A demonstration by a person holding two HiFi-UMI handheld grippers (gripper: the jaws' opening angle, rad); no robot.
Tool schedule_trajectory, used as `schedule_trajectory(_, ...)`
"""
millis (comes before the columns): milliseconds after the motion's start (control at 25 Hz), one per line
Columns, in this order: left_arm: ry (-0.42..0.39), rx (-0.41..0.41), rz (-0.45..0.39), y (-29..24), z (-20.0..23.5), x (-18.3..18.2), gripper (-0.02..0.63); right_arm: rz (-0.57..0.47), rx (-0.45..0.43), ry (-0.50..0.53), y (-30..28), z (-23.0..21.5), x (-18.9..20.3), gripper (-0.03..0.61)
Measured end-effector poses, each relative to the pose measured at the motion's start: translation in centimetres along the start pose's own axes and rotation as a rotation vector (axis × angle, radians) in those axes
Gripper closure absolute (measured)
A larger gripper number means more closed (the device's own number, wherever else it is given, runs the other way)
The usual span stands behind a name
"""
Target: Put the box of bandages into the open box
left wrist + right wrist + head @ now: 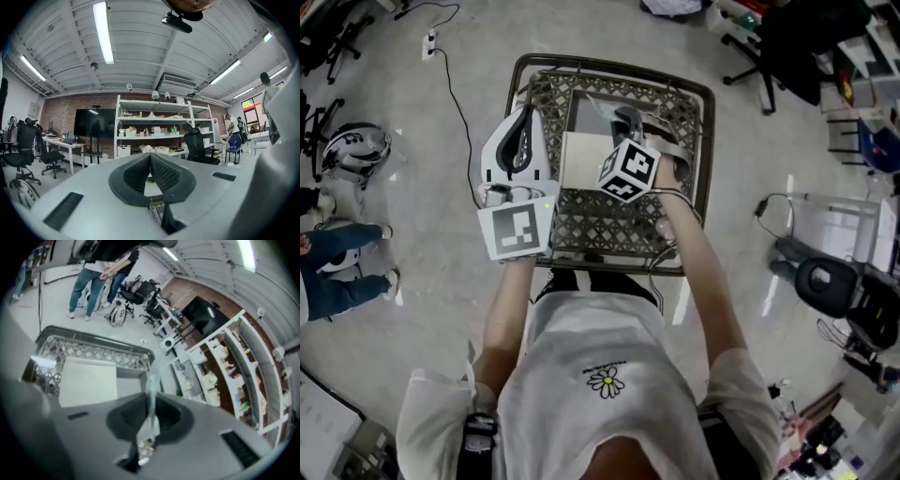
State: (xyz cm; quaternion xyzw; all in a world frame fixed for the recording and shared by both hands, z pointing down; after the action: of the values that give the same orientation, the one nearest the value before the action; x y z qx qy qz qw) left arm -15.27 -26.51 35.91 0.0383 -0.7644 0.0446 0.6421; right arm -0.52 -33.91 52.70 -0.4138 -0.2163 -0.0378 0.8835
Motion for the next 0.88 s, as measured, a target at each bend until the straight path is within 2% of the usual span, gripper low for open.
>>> schedule_trajectory(200,-0.006,0.008,0.048,-0.9,-0.3,1.8,0.592,0.099,-0.026,0.050,-4.9,1.5,1.9,0.532)
schedule_trajectory(440,-0.004,0.013,0.087,-1.6,-0.4,3.4,0.592,0.182,-0.033,0.001,-9.1,2.1,3.1,0.531)
schedule_trajectory(720,-0.017,-0.002,0.110,-1.6,0.2,4.2,0.592,0.210,-0.060,0.011,-11.0,2.9,4.1,0.531)
schedule_trajectory(880,-0.011,0.002,0.124,-1.5,0.0,4.9,0.592,0.209,-0.039,0.033,-11.4,3.3,4.1,0.531)
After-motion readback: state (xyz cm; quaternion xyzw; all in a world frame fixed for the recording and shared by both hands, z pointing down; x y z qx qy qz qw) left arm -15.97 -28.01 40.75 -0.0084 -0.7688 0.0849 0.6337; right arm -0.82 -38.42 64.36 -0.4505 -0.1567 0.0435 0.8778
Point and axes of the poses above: the fingertips, and each gripper's own axes: y backward along the fingers, z to its left, x out of its underside, the point moved 4 cm from there along y, backward along the fingers, and after that the axes turned 9 degrees about -y, right-handed, at the moved point
